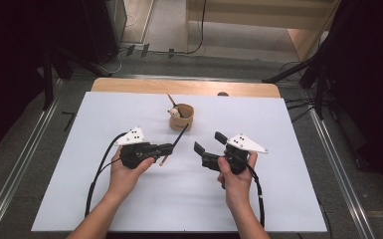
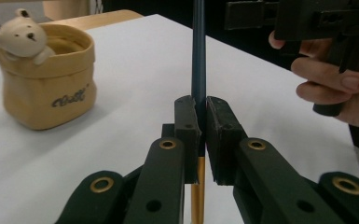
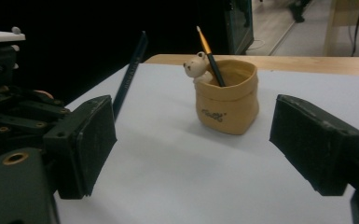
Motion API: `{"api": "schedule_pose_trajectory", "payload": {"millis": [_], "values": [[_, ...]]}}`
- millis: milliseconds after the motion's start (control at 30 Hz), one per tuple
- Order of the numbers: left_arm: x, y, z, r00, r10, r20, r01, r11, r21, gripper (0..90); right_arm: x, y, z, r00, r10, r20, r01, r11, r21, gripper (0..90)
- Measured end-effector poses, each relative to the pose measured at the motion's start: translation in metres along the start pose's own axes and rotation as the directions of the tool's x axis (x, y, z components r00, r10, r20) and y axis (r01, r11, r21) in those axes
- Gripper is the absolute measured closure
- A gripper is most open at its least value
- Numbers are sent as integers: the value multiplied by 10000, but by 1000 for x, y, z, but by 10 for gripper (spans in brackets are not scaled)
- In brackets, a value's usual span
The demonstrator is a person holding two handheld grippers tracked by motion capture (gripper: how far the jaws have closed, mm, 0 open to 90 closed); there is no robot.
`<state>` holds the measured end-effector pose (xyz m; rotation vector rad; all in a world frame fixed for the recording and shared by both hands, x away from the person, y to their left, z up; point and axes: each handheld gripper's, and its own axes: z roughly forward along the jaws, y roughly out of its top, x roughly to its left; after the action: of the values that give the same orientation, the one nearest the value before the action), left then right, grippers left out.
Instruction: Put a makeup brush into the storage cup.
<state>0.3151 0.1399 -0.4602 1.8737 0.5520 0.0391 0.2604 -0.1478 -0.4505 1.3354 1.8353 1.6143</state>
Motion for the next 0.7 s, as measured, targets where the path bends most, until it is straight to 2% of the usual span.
{"api": "schedule_pose_trajectory", "payload": {"millis": [100,267,500,633,700], "values": [[-4,0,3,10000,63,67,-63,9999,-92,839,5,-1,2,9994,271,-225,-273,9995,-124,201],[-8,-2,6,9999,-65,102,69,9994,-349,839,15,-4,7,9977,576,-357,-583,9981,-182,321],[-16,-4,12,9999,33,163,-27,9993,-361,839,26,-5,11,9934,962,-624,-980,9948,-270,463],[-20,-5,15,9996,48,261,-38,9992,-405,840,25,-6,12,9833,1547,-964,-1579,9871,-269,554],[-22,-4,17,9993,81,359,-65,9991,-429,839,23,-7,13,9744,1885,-1227,-1926,9810,-228,597]]}}
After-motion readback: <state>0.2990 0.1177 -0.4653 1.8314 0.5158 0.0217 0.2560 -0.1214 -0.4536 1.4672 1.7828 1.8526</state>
